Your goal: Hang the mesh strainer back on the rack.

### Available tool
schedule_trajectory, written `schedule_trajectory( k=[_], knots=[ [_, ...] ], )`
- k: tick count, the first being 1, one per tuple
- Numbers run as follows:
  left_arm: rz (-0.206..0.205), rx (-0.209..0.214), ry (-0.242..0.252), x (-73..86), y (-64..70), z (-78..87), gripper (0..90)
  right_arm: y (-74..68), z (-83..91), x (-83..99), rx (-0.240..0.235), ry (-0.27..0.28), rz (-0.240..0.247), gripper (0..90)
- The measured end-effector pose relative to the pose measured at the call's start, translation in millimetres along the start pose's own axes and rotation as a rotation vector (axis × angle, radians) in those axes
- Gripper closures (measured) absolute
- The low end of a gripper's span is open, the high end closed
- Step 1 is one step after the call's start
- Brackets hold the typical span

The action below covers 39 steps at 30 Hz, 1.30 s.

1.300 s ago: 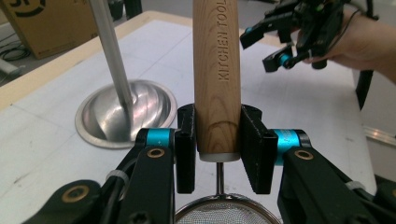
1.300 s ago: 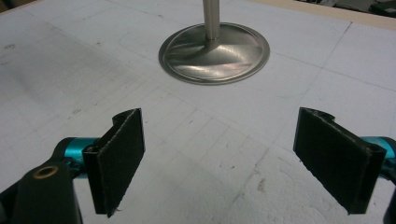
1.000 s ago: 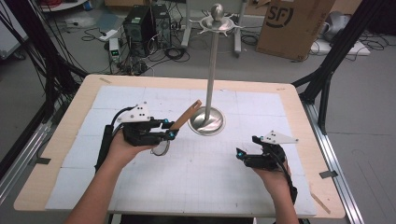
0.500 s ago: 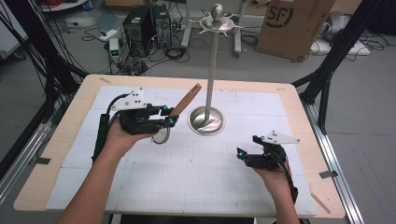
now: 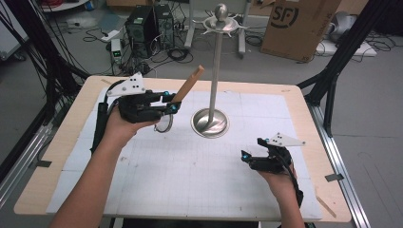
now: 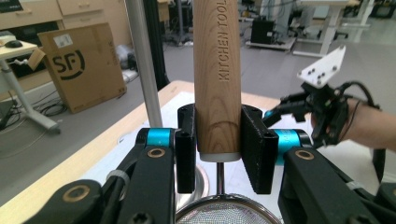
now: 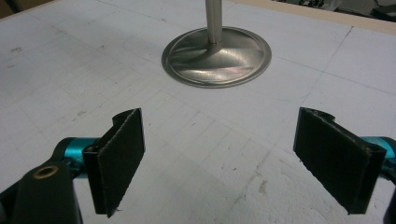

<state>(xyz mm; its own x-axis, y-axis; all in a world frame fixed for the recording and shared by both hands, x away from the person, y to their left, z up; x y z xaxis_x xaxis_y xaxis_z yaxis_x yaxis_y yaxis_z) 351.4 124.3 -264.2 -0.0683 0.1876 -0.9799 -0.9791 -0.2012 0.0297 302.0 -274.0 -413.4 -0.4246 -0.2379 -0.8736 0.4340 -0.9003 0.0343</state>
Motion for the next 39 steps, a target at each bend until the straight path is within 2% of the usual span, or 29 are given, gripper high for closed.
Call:
schedule_trajectory(
  k=[8, 16, 23, 27, 39],
  knots=[
    [-0.011, -0.008, 0.014, -12.3, -5.0, -4.2, 69.0, 0.7, 0.3, 0.2, -0.001, 0.001, -0.001, 15.5],
    [-0.028, -0.009, 0.063, -28.5, -9.3, -7.9, 69.0, 1.5, 0.9, 0.2, -0.001, 0.005, -0.005, 15.5],
    [-0.011, -0.041, 0.089, -33.6, -19.7, -4.4, 69.0, 2.8, 1.7, 0.5, -0.001, 0.005, -0.011, 15.5],
    [-0.007, -0.059, 0.085, -36.7, -25.0, -1.6, 69.0, 2.7, 0.9, 0.6, -0.004, 0.004, -0.008, 15.5],
    [0.0, -0.05, 0.075, -55.0, -38.6, -0.2, 68.9, 3.2, -0.2, 1.2, -0.006, -0.001, -0.007, 15.5]
  ],
)
Point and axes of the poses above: each handheld gripper's, and its own axes: z roughly backward along the jaws, x roughly out of its underside, y roughly to its right, the point moved 1 cm from there along -z, roughly forward along the jaws, and after that the axes turned 14 degrees about x, right-handed, at the moved point
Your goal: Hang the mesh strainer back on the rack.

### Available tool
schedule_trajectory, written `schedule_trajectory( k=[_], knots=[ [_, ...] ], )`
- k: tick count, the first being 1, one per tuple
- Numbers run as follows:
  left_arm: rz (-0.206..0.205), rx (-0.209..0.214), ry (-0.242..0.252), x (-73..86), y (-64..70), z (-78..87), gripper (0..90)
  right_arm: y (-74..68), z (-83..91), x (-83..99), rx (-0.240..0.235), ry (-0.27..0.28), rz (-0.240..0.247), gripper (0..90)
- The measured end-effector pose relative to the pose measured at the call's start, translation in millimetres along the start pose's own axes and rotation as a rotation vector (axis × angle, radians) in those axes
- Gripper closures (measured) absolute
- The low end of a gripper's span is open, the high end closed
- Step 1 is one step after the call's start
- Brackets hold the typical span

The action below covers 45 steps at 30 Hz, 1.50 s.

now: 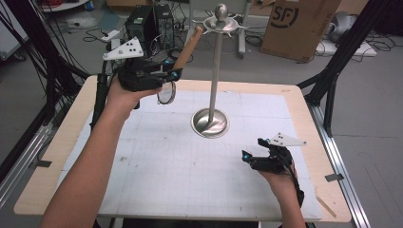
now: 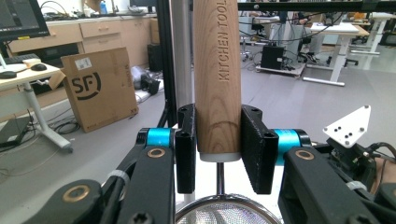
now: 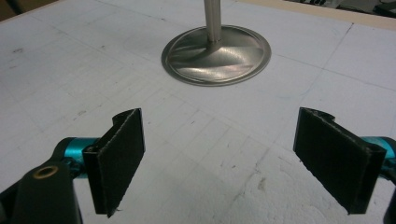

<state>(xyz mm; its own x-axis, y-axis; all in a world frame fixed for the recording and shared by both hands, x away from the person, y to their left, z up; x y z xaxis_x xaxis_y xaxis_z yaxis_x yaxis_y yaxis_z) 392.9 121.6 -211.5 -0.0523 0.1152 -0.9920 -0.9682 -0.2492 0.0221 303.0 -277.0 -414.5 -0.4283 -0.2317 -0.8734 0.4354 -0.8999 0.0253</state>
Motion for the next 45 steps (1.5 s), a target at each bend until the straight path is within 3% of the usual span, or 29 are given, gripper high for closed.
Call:
schedule_trajectory(
  k=[12, 27, 45],
  knots=[
    [0.006, -0.027, -0.032, 0.6, -6.2, -11.7, 68.9, 0.5, 0.6, 0.2, -0.001, 0.002, -0.003, 15.5],
    [-0.011, -0.017, -0.009, -2.7, 0.8, -13.6, 69.0, 0.4, 0.4, 0.4, 0.0, 0.003, -0.002, 15.5],
    [0.024, -0.055, -0.062, 5.9, -10.5, -38.4, 69.0, 0.4, -0.2, 0.9, -0.003, -0.004, -0.006, 15.5]
  ],
)
Point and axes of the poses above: each handheld gripper's, and its own axes: z roughly backward along the jaws, x roughly out of its underside, y roughly to its right, the point moved 1 cm from there along -z, roughly forward along the jaws, and after that the axes turned 14 degrees about x, right-handed, at the moved point
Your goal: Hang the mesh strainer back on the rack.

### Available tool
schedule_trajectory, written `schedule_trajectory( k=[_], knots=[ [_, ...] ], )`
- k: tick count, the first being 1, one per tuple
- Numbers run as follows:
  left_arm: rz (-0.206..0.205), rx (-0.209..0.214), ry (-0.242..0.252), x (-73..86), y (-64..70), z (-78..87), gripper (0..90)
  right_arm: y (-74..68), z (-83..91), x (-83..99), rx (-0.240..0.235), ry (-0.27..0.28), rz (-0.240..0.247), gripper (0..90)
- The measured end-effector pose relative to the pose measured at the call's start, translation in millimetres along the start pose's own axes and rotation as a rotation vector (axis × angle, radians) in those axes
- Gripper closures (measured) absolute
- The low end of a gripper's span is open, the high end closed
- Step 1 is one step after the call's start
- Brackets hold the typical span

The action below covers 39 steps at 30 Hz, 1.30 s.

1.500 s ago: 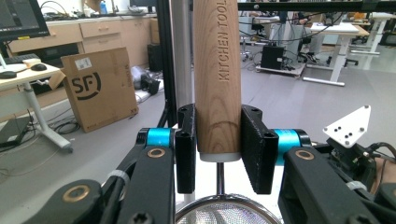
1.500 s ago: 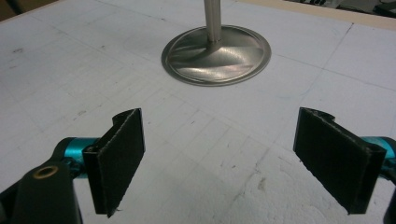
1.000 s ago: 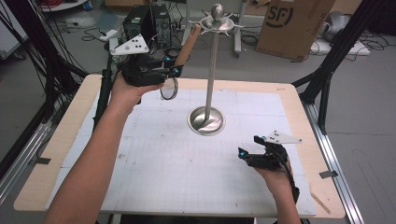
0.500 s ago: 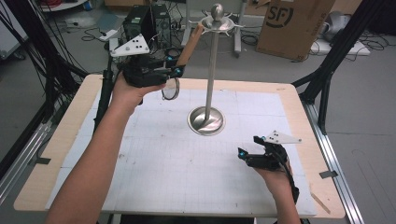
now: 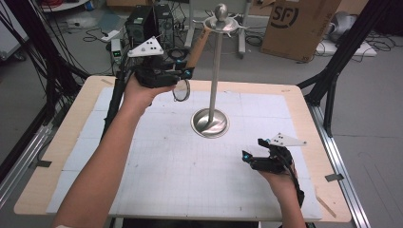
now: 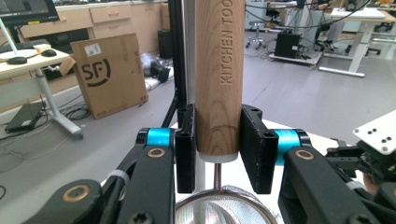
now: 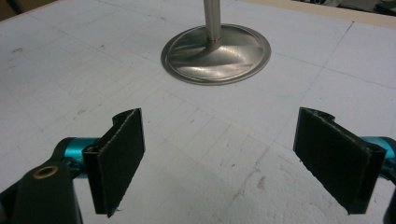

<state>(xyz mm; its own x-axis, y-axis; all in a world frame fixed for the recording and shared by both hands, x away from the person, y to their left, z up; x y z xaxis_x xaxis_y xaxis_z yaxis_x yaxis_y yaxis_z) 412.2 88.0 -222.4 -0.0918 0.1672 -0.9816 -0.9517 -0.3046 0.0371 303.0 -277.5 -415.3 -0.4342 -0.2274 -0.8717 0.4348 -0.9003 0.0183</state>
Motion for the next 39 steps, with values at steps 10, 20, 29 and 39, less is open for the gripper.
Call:
schedule_trajectory(
  k=[10, 20, 29, 39],
  knots=[
    [0.034, 0.006, -0.005, 5.8, -3.2, -16.7, 69.1, 0.9, 1.2, 0.0, -0.001, 0.004, -0.005, 15.6],
    [0.024, -0.074, -0.056, 5.6, -2.3, -21.3, 59.6, 0.6, 0.7, -0.1, -0.002, 0.005, 0.0, 15.5],
    [0.049, -0.076, -0.089, 12.3, -0.4, -16.4, 40.0, -0.2, -0.4, 0.3, -0.003, -0.001, 0.004, 15.5],
    [0.073, -0.029, -0.07, 22.4, 1.6, -3.5, 31.6, -0.1, -1.5, 2.1, -0.001, -0.012, 0.008, 15.5]
  ],
)
Point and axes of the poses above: each handheld gripper's, and its own axes: z roughly backward along the jaws, x roughly out of its underside, y roughly to its right, the point moved 1 cm from there along -z, roughly forward along the jaws, and after that the axes turned 14 degrees about x, right-handed, at the moved point
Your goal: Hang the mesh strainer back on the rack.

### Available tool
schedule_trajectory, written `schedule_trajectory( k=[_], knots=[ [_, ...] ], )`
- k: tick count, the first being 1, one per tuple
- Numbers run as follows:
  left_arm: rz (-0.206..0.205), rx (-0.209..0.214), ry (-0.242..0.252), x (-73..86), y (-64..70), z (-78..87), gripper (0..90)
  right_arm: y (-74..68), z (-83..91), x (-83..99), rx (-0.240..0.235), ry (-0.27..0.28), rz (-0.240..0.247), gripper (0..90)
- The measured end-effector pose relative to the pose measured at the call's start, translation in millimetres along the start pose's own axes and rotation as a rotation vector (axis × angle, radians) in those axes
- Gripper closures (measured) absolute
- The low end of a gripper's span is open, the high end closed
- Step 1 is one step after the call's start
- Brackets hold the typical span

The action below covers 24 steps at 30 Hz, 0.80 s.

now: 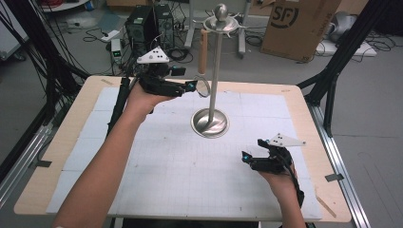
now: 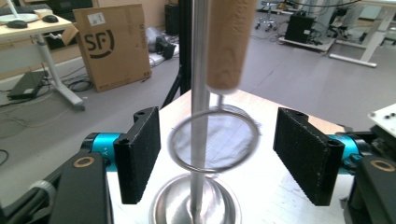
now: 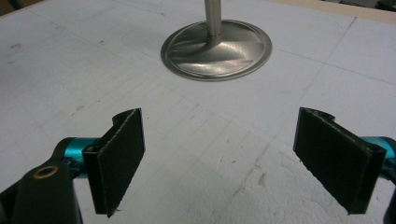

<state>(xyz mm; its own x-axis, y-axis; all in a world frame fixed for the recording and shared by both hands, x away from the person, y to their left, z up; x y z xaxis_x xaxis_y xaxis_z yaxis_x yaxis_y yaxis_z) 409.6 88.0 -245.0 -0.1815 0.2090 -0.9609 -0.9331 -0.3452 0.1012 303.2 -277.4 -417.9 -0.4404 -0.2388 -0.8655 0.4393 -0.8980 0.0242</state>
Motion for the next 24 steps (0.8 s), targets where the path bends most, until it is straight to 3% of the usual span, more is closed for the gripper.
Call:
schedule_trajectory(
  k=[5, 8, 13, 24],
  knots=[
    [0.008, -0.01, 0.011, 8.2, -1.2, 7.6, 29.1, -0.6, -1.2, 0.7, 0.001, -0.008, 0.004, 15.5],
    [0.016, 0.011, 0.039, 12.3, -2.5, 14.0, 26.7, -1.1, -1.2, 0.9, 0.002, -0.011, 0.001, 15.5],
    [0.021, 0.009, 0.048, 20.0, -4.0, 25.7, 25.1, 0.2, -1.3, 1.3, 0.007, -0.008, -0.001, 15.5],
    [0.02, 0.006, 0.021, 44.6, -4.4, 48.4, 19.5, -1.6, -3.0, 1.8, 0.005, -0.018, 0.003, 15.5]
  ],
)
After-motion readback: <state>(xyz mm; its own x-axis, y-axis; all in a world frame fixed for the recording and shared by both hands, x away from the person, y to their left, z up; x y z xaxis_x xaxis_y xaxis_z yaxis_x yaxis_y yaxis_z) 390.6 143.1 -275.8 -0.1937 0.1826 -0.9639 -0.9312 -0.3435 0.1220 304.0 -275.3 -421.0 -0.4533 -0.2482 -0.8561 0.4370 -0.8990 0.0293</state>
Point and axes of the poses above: each handheld gripper's, and its own axes: z roughly backward along the jaws, x roughly out of its underside, y roughly to its right, the point moved 1 cm from there along -z, roughly forward along the jaws, and after that the axes turned 14 degrees about x, right-handed, at the moved point
